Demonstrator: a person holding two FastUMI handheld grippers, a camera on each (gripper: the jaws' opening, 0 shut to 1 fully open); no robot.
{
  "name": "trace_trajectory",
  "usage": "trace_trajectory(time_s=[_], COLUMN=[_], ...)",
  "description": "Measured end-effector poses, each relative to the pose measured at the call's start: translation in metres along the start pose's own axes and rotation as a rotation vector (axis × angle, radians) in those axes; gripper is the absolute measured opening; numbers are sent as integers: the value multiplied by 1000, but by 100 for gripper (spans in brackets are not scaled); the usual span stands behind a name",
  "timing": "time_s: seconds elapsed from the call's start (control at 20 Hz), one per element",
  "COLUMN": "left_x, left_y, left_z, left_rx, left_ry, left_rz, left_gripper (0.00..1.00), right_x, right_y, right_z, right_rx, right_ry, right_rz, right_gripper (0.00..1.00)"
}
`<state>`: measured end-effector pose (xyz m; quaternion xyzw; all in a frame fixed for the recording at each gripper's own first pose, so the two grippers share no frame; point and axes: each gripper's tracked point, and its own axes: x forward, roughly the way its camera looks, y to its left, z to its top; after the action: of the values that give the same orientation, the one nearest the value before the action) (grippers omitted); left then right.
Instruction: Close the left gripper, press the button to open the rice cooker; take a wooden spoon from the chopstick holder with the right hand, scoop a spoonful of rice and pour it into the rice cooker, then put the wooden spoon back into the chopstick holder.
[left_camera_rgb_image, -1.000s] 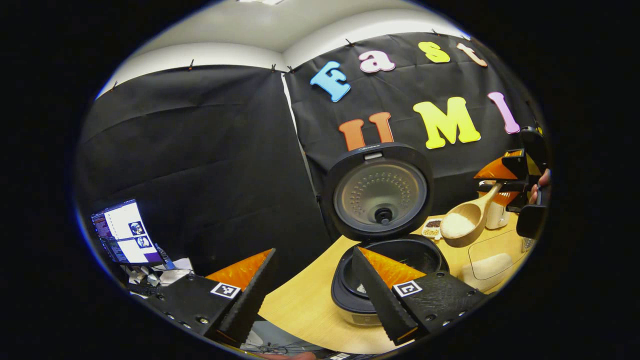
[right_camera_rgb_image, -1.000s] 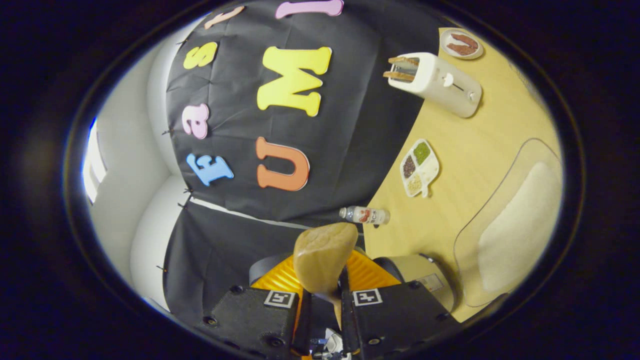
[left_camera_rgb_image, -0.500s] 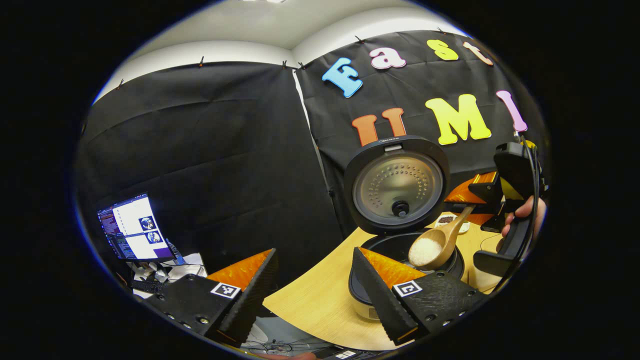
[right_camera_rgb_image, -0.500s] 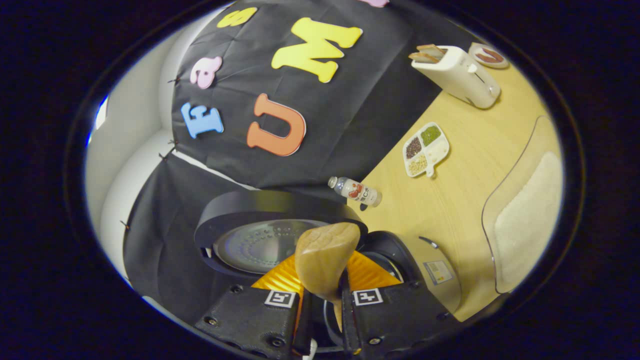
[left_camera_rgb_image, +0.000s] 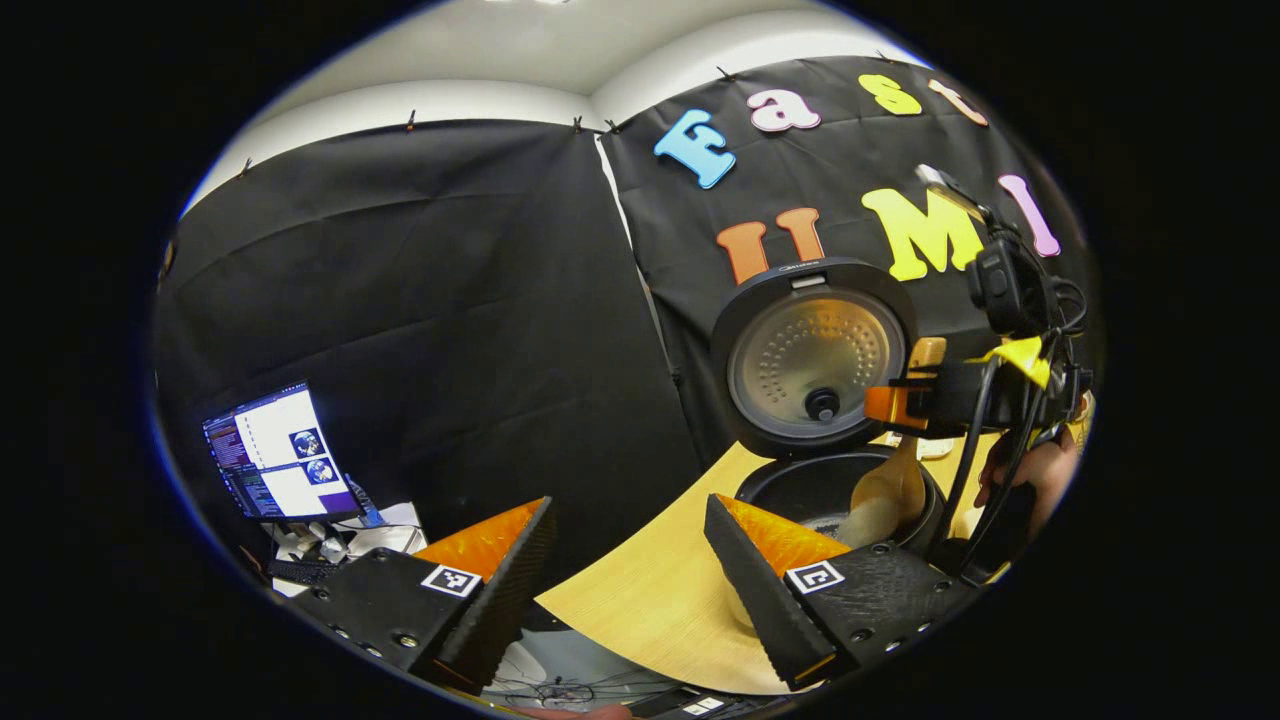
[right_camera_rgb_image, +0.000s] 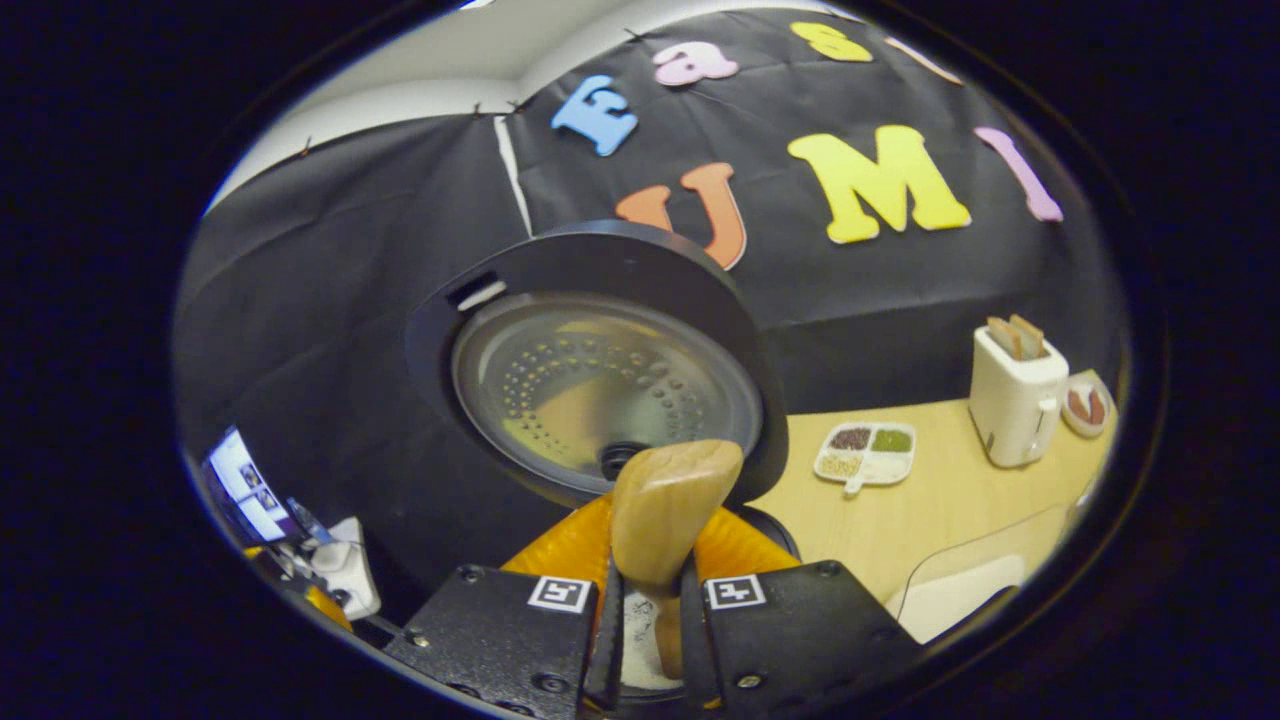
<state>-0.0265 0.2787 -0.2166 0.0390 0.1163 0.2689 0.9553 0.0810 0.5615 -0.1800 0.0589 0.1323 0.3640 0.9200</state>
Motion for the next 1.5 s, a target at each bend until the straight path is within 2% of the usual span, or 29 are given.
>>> trace_trajectory(time_s=[0.05, 0.1, 0.3, 0.45, 0.65, 0.7, 0.75, 0.8, 1.2, 1.25, 1.3, 1.5], left_x=[-1, -2, -3, -4, -6, -6, -6, -6, -13, -14, -14, -17], left_y=[0, 0, 3, 3, -4, -7, -11, -15, -68, -75, -82, -114], left_z=[0, 0, 2, 1, 10, 12, 13, 15, 46, 48, 51, 64], left_rx=[0, 2, 8, 4, 13, 18, 20, 21, 43, 45, 48, 57], left_ry=[0, 1, -1, 5, -4, -8, -8, -14, -64, -67, -71, -91], left_rz=[0, 4, 10, 10, -1, -5, -11, -19, -107, -121, -133, -183], left_gripper=[95, 96, 96, 95, 95, 96, 95, 95, 95, 95, 95, 95], right_x=[0, 1, 1, -3, -19, -25, -32, -36, -91, -101, -113, -154], right_y=[6, 11, 8, 2, -20, -28, -38, -47, -168, -186, -206, -291], right_z=[-1, -4, -7, 2, 42, 55, 66, 72, 101, 103, 105, 105], right_rx=[-63, -86, -86, 36, 227, 241, 243, 256, 415, 431, 440, 428], right_ry=[-2, 3, -1, -8, -70, -95, -116, -126, -209, -224, -234, -278], right_rz=[3, 15, 29, 46, 59, 57, 46, 36, -97, -120, -150, -294], right_gripper=[24, 29, 29, 29, 29, 29, 24, 28, 29, 24, 28, 28])
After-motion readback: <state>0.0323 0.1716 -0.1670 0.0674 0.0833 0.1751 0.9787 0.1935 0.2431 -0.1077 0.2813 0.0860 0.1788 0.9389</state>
